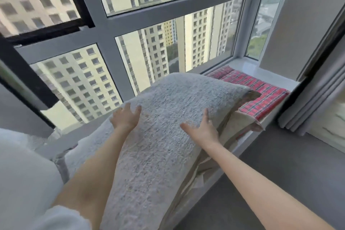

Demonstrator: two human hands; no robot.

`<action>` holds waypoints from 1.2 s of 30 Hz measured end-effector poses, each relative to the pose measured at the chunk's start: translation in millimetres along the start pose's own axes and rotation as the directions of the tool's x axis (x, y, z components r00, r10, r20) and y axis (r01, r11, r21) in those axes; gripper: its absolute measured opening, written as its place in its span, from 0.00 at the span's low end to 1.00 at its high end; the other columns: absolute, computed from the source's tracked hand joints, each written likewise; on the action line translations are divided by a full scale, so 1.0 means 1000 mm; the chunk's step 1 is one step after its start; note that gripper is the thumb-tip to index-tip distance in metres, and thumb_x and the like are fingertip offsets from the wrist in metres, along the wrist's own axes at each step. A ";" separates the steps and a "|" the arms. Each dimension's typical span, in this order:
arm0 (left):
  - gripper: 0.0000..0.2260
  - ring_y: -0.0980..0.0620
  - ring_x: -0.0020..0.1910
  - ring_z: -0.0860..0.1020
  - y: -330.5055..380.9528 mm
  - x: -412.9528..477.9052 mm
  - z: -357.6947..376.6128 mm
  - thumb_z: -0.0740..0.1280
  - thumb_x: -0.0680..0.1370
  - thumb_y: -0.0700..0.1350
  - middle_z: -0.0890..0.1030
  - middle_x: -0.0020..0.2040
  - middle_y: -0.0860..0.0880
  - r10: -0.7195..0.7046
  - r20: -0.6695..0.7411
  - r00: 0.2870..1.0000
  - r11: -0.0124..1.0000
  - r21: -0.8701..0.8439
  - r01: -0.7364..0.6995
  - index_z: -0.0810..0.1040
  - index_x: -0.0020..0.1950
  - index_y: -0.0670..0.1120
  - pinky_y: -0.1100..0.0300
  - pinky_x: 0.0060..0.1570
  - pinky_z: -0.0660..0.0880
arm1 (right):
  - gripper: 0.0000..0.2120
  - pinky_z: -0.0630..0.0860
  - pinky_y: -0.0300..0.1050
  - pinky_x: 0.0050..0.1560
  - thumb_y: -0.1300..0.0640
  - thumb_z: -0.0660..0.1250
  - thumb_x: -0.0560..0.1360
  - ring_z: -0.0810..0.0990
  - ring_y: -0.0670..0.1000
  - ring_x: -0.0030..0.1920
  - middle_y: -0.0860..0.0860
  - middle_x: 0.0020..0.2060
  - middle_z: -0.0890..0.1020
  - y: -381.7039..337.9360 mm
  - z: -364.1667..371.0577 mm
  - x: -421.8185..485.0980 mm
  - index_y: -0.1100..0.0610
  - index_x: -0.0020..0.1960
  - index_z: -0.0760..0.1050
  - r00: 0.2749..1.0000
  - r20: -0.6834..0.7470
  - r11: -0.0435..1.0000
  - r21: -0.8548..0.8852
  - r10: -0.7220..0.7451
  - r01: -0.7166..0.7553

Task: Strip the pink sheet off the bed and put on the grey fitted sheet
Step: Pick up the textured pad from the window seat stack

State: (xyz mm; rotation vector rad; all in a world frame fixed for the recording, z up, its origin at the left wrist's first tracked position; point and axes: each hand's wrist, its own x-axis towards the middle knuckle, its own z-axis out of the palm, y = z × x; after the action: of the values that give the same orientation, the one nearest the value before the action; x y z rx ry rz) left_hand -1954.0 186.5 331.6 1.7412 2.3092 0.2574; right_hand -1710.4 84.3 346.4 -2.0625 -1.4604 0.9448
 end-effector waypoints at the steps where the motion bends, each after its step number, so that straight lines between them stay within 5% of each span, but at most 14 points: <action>1: 0.32 0.38 0.67 0.68 -0.005 0.013 0.002 0.47 0.76 0.68 0.69 0.70 0.41 -0.039 0.050 0.998 0.999 0.016 0.038 0.59 0.75 0.51 0.41 0.65 0.65 | 0.52 0.68 0.50 0.62 0.31 0.62 0.70 0.64 0.61 0.71 0.64 0.75 0.51 0.000 0.007 0.004 0.52 0.77 0.33 1.000 0.013 0.998 -0.064 0.005 -0.004; 5: 0.37 0.38 0.68 0.68 -0.022 0.052 0.010 0.49 0.74 0.72 0.69 0.70 0.41 -0.149 0.124 0.981 0.989 0.039 0.145 0.59 0.75 0.49 0.38 0.67 0.60 | 0.53 0.70 0.51 0.61 0.30 0.63 0.70 0.66 0.65 0.69 0.66 0.75 0.45 0.009 0.031 0.019 0.51 0.76 0.32 0.998 -0.041 0.977 -0.206 0.046 -0.053; 9: 0.37 0.39 0.67 0.69 -0.021 0.065 0.014 0.55 0.74 0.70 0.69 0.71 0.43 -0.115 0.185 0.976 0.984 -0.111 0.137 0.59 0.74 0.47 0.46 0.61 0.68 | 0.51 0.71 0.50 0.60 0.41 0.71 0.70 0.67 0.63 0.69 0.64 0.75 0.46 0.012 0.047 0.026 0.50 0.77 0.39 0.984 -0.159 0.995 -0.053 0.080 -0.089; 14: 0.30 0.43 0.57 0.76 0.019 0.037 -0.004 0.64 0.74 0.63 0.79 0.57 0.46 -0.080 -0.103 0.991 0.966 -0.253 0.052 0.67 0.68 0.45 0.55 0.45 0.68 | 0.41 0.68 0.43 0.60 0.68 0.71 0.69 0.72 0.57 0.63 0.56 0.69 0.60 0.006 0.035 0.028 0.49 0.75 0.57 0.939 -0.337 0.958 0.286 0.064 0.038; 16: 0.28 0.47 0.54 0.76 0.050 0.019 -0.026 0.69 0.73 0.59 0.79 0.50 0.49 -0.056 -0.198 0.979 0.906 -0.421 -0.034 0.70 0.66 0.45 0.59 0.45 0.69 | 0.39 0.67 0.39 0.59 0.70 0.67 0.70 0.71 0.54 0.62 0.55 0.68 0.63 0.000 0.017 0.028 0.49 0.75 0.58 0.930 -0.367 0.945 0.312 0.031 0.092; 18: 0.27 0.50 0.54 0.76 0.089 0.001 -0.045 0.71 0.71 0.58 0.79 0.55 0.49 0.015 -0.295 0.955 0.834 -0.524 -0.175 0.72 0.64 0.44 0.61 0.48 0.69 | 0.38 0.66 0.35 0.53 0.71 0.66 0.70 0.72 0.51 0.56 0.52 0.66 0.67 -0.005 -0.009 0.027 0.50 0.75 0.59 0.903 -0.430 0.931 0.325 -0.010 0.165; 21: 0.24 0.55 0.49 0.73 0.152 -0.020 -0.066 0.73 0.70 0.56 0.77 0.52 0.52 0.105 -0.407 0.907 0.722 -0.596 -0.351 0.74 0.61 0.44 0.63 0.48 0.69 | 0.37 0.72 0.32 0.45 0.72 0.66 0.70 0.73 0.43 0.46 0.47 0.60 0.75 0.001 -0.063 0.026 0.52 0.74 0.61 0.843 -0.538 0.911 0.346 -0.003 0.224; 23: 0.23 0.56 0.47 0.73 0.199 -0.033 -0.074 0.74 0.70 0.55 0.76 0.49 0.54 0.155 -0.433 0.888 0.644 -0.637 -0.424 0.74 0.58 0.45 0.61 0.51 0.72 | 0.36 0.68 0.25 0.49 0.72 0.68 0.69 0.73 0.39 0.54 0.44 0.61 0.74 0.016 -0.103 0.025 0.54 0.74 0.62 0.810 -0.586 0.889 0.390 0.037 0.241; 25: 0.21 0.56 0.47 0.74 0.251 -0.048 -0.073 0.74 0.69 0.54 0.76 0.47 0.54 0.231 -0.440 0.868 0.567 -0.664 -0.487 0.75 0.56 0.46 0.59 0.53 0.74 | 0.36 0.67 0.31 0.55 0.72 0.70 0.68 0.71 0.41 0.61 0.43 0.59 0.73 0.039 -0.143 0.023 0.54 0.72 0.64 0.758 -0.649 0.862 0.422 0.071 0.280; 28: 0.20 0.55 0.45 0.75 0.337 -0.074 -0.053 0.75 0.68 0.53 0.75 0.42 0.57 0.354 -0.433 0.829 0.462 -0.690 -0.557 0.73 0.53 0.47 0.55 0.52 0.76 | 0.35 0.68 0.34 0.56 0.71 0.70 0.67 0.68 0.37 0.56 0.40 0.56 0.71 0.088 -0.201 0.019 0.51 0.69 0.67 0.656 -0.737 0.880 0.408 0.161 0.243; 31: 0.21 0.54 0.43 0.74 0.429 -0.109 -0.020 0.75 0.68 0.54 0.72 0.40 0.59 0.460 -0.428 0.778 0.347 -0.721 -0.601 0.69 0.51 0.48 0.54 0.49 0.76 | 0.34 0.72 0.40 0.56 0.71 0.70 0.66 0.74 0.44 0.57 0.44 0.59 0.75 0.154 -0.258 0.016 0.49 0.68 0.68 0.528 -0.811 0.882 0.417 0.251 0.221; 36: 0.17 0.55 0.43 0.74 0.588 -0.180 0.048 0.72 0.70 0.53 0.72 0.42 0.58 0.638 -0.299 0.710 0.228 -0.807 -0.545 0.70 0.52 0.49 0.58 0.44 0.73 | 0.33 0.61 0.27 0.49 0.72 0.67 0.67 0.70 0.49 0.64 0.48 0.65 0.73 0.277 -0.368 0.002 0.51 0.69 0.69 0.358 -0.865 0.908 0.407 0.350 0.097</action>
State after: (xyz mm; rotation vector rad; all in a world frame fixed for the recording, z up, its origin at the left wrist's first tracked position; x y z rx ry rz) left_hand -1351.9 175.7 465.1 1.8033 0.8727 1.2074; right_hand -1260.4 2.4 401.1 -1.8271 -0.3994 -0.0522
